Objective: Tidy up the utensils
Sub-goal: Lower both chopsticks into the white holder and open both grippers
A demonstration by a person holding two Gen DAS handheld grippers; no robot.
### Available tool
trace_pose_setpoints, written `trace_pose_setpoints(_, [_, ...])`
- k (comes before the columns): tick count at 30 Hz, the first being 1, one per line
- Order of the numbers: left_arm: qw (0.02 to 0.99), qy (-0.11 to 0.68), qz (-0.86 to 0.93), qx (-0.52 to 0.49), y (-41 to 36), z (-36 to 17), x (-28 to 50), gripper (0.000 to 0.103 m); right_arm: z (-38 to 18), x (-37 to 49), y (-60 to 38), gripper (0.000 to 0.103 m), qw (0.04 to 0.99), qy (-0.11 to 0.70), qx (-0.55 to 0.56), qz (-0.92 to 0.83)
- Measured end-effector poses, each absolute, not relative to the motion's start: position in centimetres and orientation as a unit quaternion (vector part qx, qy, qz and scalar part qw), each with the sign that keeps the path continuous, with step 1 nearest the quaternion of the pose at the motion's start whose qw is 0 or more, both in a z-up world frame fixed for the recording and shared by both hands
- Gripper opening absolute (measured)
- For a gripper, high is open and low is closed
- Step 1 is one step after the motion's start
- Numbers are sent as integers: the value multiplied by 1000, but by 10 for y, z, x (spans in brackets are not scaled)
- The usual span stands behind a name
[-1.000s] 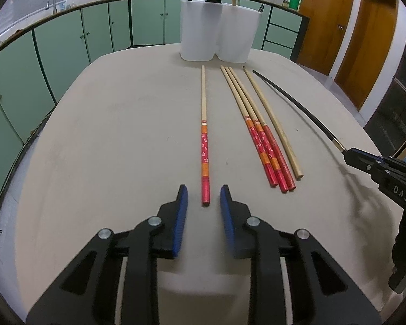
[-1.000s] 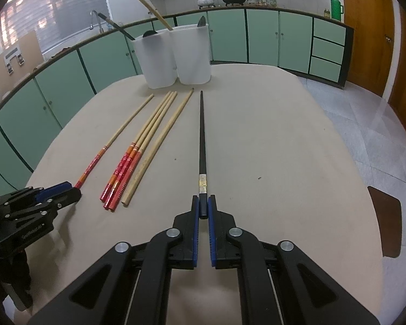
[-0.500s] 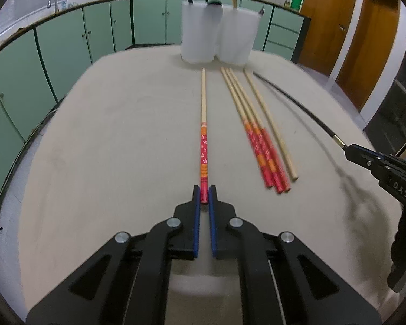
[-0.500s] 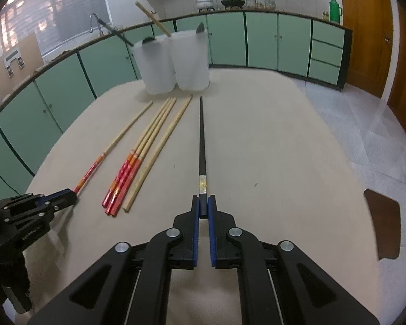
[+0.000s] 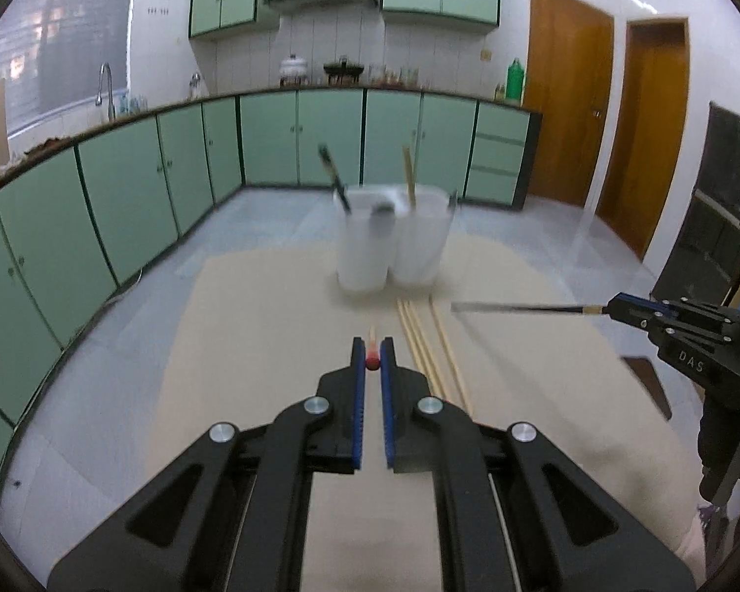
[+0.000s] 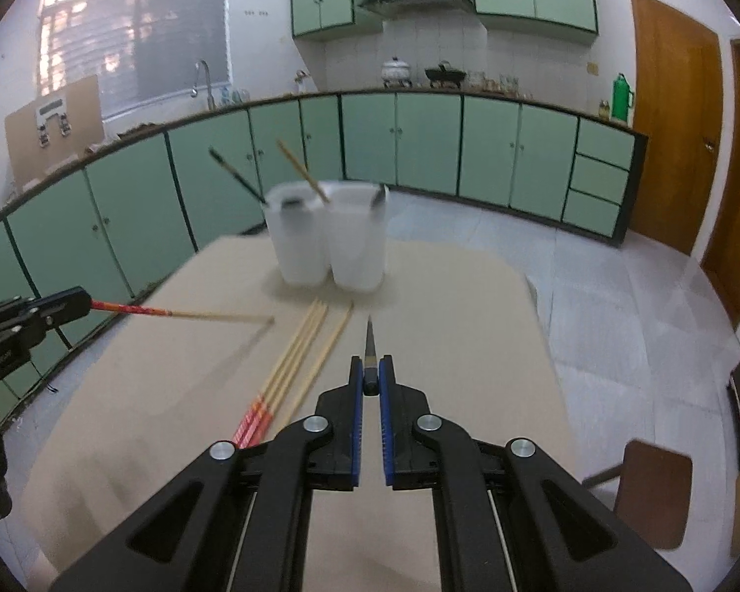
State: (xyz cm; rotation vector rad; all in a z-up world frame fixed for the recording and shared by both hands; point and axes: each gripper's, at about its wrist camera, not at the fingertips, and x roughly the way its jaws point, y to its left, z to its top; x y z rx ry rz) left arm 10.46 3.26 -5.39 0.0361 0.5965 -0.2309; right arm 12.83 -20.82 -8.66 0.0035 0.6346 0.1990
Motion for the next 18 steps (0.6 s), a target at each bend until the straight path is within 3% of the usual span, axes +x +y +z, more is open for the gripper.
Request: trace_pose_setpoints(18, [958, 238, -160, 27, 10, 16, 173, 5, 2, 202, -210, 6, 939, 305, -13, 160])
